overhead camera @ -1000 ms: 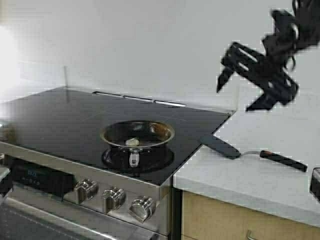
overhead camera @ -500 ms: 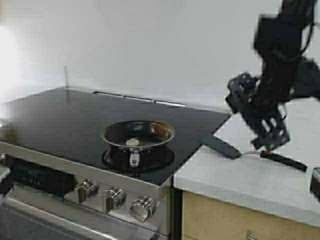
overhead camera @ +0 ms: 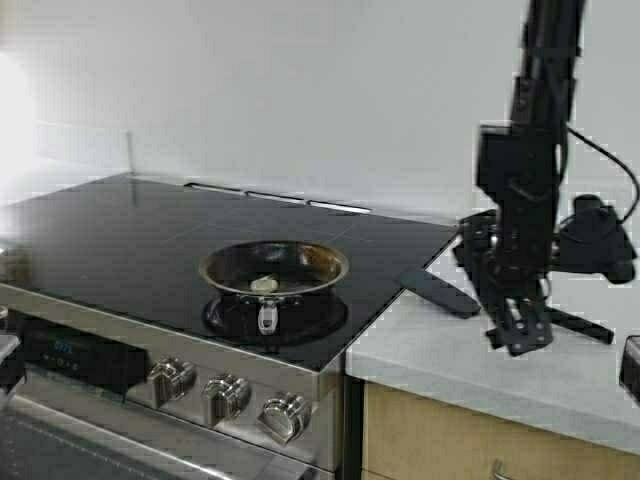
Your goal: Add oil to the pan and cook the shrimp and serve it
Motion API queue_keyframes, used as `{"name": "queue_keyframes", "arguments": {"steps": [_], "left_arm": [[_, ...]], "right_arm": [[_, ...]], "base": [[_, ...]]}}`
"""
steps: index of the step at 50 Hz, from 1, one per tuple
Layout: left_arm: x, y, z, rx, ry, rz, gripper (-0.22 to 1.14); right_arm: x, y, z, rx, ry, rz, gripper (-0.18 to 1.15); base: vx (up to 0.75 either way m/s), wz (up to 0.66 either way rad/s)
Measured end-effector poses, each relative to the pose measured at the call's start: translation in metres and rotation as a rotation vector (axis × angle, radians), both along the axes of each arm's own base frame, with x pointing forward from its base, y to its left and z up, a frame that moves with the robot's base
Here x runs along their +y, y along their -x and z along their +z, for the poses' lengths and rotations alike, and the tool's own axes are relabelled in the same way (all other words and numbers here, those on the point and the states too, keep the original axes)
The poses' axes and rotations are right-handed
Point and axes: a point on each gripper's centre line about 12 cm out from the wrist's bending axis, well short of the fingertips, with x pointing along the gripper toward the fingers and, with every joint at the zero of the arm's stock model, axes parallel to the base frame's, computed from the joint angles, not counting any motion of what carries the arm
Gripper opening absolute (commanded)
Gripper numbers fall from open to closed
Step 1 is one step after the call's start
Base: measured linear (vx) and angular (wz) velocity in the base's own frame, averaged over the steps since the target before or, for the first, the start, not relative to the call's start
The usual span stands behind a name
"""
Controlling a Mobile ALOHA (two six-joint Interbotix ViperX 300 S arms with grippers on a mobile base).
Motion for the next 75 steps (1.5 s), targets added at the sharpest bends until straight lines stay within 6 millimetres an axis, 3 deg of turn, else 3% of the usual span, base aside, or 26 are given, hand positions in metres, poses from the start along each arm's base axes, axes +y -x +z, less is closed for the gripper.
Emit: {"name": "queue_keyframes", "arguments": {"steps": [36,75], "left_arm": [[0.000,0.001,0.001,-0.008,0.008,-0.002,0.03],[0.000,0.002,0.003,-0.018,0.008,-0.002,0.03]], "right_arm": [[-0.013,-0.066,-0.041,-0.074,-0.175,-0.063,1.03],[-0.025,-0.093,-0.048,-0.164,-0.301,-0.184,1.03]], "base": [[0.00,0.00],[0.00,0.00]]}}
